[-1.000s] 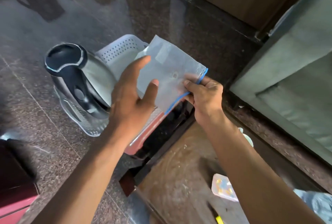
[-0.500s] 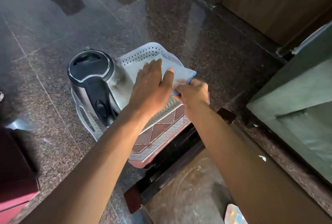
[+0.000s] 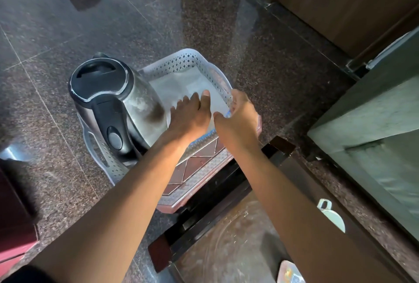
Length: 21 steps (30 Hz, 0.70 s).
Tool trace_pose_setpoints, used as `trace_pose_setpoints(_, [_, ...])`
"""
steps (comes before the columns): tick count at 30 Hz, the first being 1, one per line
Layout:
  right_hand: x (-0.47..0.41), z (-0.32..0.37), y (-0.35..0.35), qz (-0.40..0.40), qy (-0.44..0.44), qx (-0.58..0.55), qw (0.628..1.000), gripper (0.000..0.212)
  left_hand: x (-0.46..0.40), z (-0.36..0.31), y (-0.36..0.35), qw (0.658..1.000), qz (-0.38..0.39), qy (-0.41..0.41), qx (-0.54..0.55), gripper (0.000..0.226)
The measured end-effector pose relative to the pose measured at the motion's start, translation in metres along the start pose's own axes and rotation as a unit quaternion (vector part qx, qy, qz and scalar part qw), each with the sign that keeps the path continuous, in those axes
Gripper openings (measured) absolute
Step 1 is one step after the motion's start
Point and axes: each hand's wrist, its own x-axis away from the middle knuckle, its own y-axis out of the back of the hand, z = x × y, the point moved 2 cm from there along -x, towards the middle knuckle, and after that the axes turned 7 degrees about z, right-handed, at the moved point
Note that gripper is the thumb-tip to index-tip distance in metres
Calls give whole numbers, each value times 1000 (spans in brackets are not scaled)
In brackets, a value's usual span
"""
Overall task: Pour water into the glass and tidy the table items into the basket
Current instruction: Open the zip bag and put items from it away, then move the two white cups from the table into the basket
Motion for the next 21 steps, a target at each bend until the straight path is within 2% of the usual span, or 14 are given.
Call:
trace_pose_setpoints(2, [10, 0, 0, -19, 86, 97, 991, 53, -3, 3, -5, 1000, 8, 12, 25, 61])
trace_pose_setpoints(4, [12, 2, -2, -1, 156, 150, 976, 37, -4, 5, -9, 998, 14, 5, 65, 67])
trace_pose_setpoints(8, [3, 4, -13, 132, 149, 262, 944, 13, 2, 7, -12, 990, -5, -20, 139, 69])
trace_pose_setpoints(11, [3, 5, -20, 156, 162, 330, 917, 18, 5, 10, -12, 986, -21, -35, 163, 64])
trace_pose_setpoints(13, [2, 6, -22, 147, 183, 383, 893, 29, 6, 13, -10, 987, -23, -34, 158, 64])
trace_pose_setpoints(16, [-6, 5, -26, 191, 147, 457, 856, 48, 8, 16, -8, 991, -6, -23, 132, 69])
trace_pose_setpoints(21, [-11, 6, -27, 209, 128, 520, 818, 43, 9, 13, -11, 993, 30, -16, 114, 78])
